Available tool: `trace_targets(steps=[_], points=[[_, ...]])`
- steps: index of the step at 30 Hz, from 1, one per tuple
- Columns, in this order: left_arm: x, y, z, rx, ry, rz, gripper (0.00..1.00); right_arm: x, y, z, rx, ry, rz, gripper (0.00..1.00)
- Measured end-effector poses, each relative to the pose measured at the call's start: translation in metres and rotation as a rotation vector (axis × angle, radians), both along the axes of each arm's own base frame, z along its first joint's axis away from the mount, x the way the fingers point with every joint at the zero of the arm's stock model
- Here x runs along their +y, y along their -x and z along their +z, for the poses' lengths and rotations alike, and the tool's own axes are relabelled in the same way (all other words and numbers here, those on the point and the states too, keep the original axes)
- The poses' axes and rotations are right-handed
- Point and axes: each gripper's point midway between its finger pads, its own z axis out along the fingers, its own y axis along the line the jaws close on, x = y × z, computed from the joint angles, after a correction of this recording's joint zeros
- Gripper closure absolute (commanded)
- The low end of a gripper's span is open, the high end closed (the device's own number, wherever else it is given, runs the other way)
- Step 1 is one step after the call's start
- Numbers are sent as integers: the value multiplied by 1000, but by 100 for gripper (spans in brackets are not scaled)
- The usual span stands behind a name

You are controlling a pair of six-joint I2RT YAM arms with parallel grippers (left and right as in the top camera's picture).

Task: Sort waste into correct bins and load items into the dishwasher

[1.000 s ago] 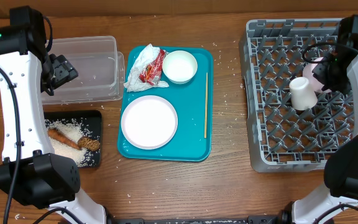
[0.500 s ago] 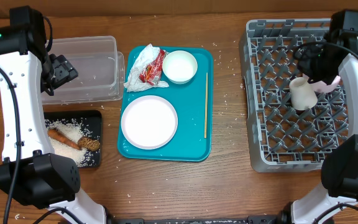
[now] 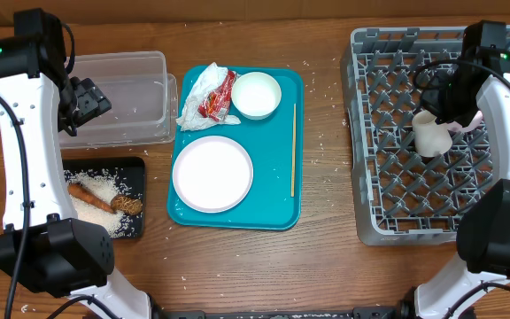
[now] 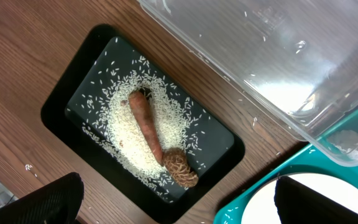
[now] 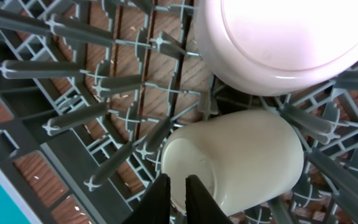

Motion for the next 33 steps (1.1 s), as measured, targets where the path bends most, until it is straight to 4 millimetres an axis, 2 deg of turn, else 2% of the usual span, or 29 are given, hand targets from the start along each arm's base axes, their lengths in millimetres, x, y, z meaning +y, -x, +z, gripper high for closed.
trace_targets(steps=[5, 9, 23, 33], points=[[0, 0, 0, 0, 0, 0, 0, -1, 4, -15, 54, -3, -2, 88], [0, 0, 0, 0, 0, 0, 0, -3, 6, -18, 71, 7, -11, 89], [0, 0, 0, 0, 0, 0, 0, -21, 40, -3, 210, 116, -66, 87], [0, 0, 0, 0, 0, 0, 0, -31, 48, 1, 240, 172, -93, 90]])
